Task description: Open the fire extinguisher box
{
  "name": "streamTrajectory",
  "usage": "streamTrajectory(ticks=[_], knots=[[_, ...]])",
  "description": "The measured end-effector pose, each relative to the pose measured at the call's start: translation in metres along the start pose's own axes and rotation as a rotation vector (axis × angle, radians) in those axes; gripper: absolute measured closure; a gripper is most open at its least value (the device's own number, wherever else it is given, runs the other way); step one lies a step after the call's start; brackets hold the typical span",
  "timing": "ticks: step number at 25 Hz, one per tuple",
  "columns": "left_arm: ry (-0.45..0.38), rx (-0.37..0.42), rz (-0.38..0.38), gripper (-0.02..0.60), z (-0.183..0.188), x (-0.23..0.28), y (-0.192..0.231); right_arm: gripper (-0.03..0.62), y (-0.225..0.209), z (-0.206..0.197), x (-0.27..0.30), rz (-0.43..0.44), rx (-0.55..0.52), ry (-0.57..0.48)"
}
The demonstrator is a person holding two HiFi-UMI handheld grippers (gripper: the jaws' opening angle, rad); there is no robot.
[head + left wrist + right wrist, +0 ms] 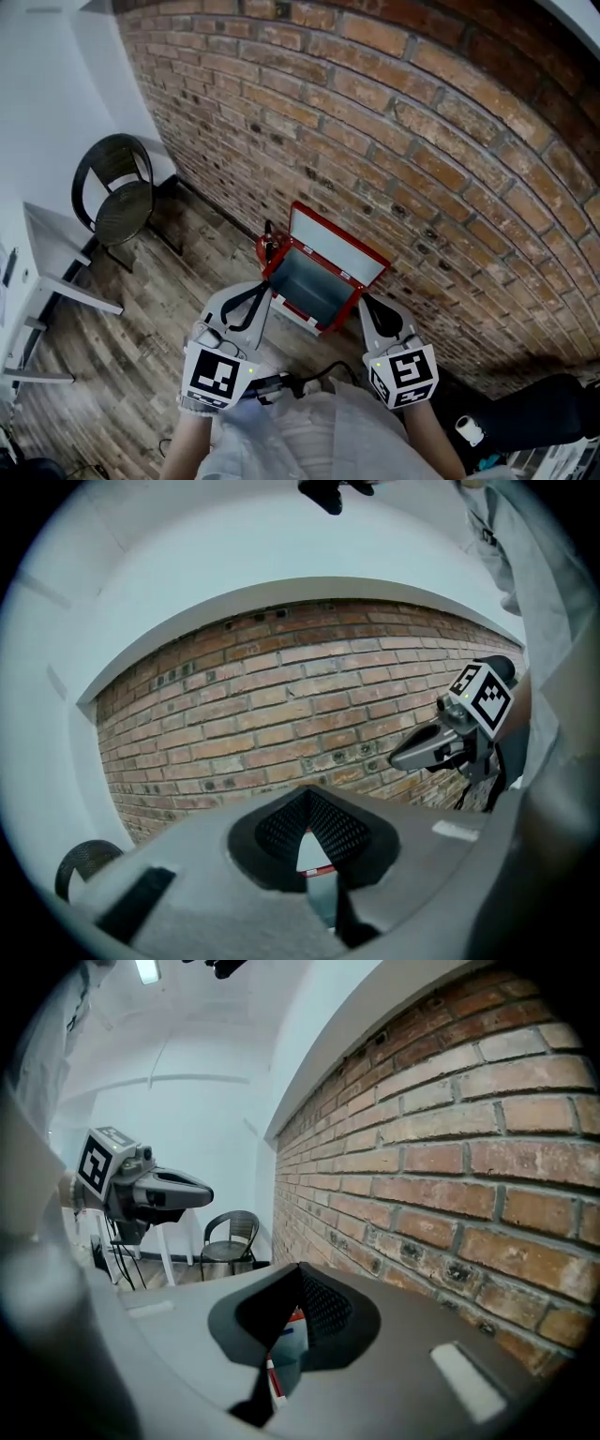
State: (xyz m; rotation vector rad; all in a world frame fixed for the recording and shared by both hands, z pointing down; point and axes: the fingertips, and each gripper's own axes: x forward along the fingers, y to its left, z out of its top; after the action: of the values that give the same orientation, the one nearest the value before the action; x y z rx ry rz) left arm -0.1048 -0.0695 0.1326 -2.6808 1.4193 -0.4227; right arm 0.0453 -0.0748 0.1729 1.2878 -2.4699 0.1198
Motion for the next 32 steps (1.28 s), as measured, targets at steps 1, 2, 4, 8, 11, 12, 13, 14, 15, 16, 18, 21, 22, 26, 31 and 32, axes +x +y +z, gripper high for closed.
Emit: streamTrajectory(ticks=[1,2,4,8,11,12,13,14,15,16,18,21,22,26,31,32], knots=[[-0.006,-0.001,0.001,0.584,0.002,-0.001,0.0,0.589,0.001,0.002,0.0,0.0,-0.009,-0.002],[-0.012,-0.002,0.002,0.583,0.004,-0.001,0.001,0.589,0.001,0.003,-0.001,-0.001,-0.015,-0.005],[-0.02,-0.008,0.005,0.583,0.006,-0.001,0.001,0.589,0.001,0.007,-0.001,-0.004,-0.021,-0.014],[-0.025,-0.039,0.012,0.583,0.002,-0.003,0.0,0.589,0.002,0.007,-0.001,-0.005,-0.028,-0.016],[-0.011,-0.033,0.003,0.584,-0.002,-0.003,-0.004,0.589,0.004,0.005,-0.002,-0.002,-0.033,-0.01],[-0.011,-0.032,0.002,0.584,-0.002,-0.003,-0.004,0.589,0.004,0.005,-0.002,-0.001,-0.035,-0.011],[-0.012,-0.031,0.002,0.583,-0.001,-0.003,-0.005,0.589,0.003,0.005,-0.002,-0.002,-0.037,-0.011],[-0.012,-0.03,0.002,0.584,-0.001,-0.003,-0.005,0.589,0.003,0.005,-0.002,-0.003,-0.038,-0.012],[-0.011,-0.029,0.0,0.583,-0.001,-0.003,-0.006,0.589,0.003,0.006,-0.003,-0.006,-0.038,-0.013],[-0.011,-0.029,-0.001,0.584,-0.001,-0.003,-0.006,0.589,0.002,0.007,-0.003,-0.008,-0.038,-0.014],[-0.011,-0.026,-0.002,0.584,-0.001,-0.004,-0.007,0.589,0.002,0.008,-0.003,-0.009,-0.041,-0.018],[-0.01,-0.022,0.001,0.583,-0.001,-0.005,-0.008,0.589,0.003,0.008,-0.003,-0.007,-0.047,-0.019],[-0.009,-0.02,0.001,0.584,-0.002,-0.005,-0.008,0.589,0.003,0.008,-0.003,-0.006,-0.047,-0.018],[-0.007,-0.018,0.002,0.583,-0.002,-0.005,-0.008,0.589,0.007,0.006,-0.002,0.004,-0.046,-0.012],[-0.009,-0.02,0.003,0.584,-0.002,-0.004,-0.007,0.589,0.009,0.005,0.0,0.012,-0.055,-0.006],[-0.004,-0.015,0.001,0.583,-0.003,-0.003,-0.008,0.589,0.009,0.005,0.0,0.011,-0.057,-0.005]])
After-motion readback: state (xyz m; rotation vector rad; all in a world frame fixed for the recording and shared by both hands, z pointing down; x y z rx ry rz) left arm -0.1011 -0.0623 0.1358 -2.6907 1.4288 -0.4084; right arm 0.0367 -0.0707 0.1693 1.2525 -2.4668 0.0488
